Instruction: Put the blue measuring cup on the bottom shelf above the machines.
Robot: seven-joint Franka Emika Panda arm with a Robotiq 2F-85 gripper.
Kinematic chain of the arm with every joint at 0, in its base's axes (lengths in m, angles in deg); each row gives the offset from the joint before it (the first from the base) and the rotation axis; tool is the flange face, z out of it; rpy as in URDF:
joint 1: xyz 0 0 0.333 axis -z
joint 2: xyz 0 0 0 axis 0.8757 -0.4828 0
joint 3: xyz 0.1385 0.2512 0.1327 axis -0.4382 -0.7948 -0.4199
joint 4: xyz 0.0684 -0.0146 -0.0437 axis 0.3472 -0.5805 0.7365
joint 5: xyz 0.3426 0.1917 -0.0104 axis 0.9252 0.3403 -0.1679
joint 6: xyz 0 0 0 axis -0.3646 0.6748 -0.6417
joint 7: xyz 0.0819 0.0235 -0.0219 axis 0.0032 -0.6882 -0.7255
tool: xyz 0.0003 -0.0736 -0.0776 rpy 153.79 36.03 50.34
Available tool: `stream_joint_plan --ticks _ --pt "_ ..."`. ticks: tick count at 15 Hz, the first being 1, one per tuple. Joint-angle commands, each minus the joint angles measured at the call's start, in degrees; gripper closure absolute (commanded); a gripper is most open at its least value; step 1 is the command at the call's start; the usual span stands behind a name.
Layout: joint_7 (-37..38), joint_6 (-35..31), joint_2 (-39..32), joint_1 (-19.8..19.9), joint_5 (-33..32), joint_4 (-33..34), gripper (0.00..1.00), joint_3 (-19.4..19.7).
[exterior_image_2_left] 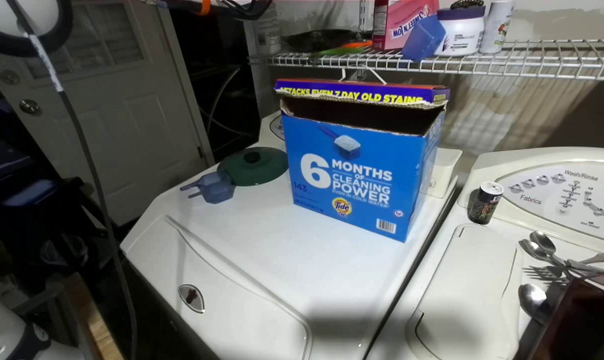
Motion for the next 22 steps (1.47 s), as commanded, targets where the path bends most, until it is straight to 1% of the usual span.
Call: stream_joint_plan --ticks 1,5,8,10,11,12,16,18,19,22 --pt "5.3 -3.9 9.5 2.2 6.7 -10.8 0.00 -3.0" --pt "13.3 -9.9 17.1 5.0 13.1 -20.2 0.00 -3.5" --pt "17.5 -15.9 21.8 7.5 19.1 -27.3 0.00 -3.3" --pt "19.7 -22.0 24.7 9.0 22.3 -32.1 0.00 -3.0" --pt "20.9 -24.4 26.1 8.6 24.2 -33.8 0.00 -1.7" --pt "21.8 -28.0 27.6 9.1 25.4 -36.2 0.00 -1.2" --pt "26.5 -41.7 33.2 10.1 28.3 -44.0 0.00 1.5" --pt "29.1 -44.6 35.5 10.6 31.4 -46.8 0.00 3.1" --pt "30.2 -44.9 36.5 10.8 33.1 -48.1 0.00 4.0" --pt "33.6 -43.3 39.6 11.2 37.2 -51.3 0.00 6.2"
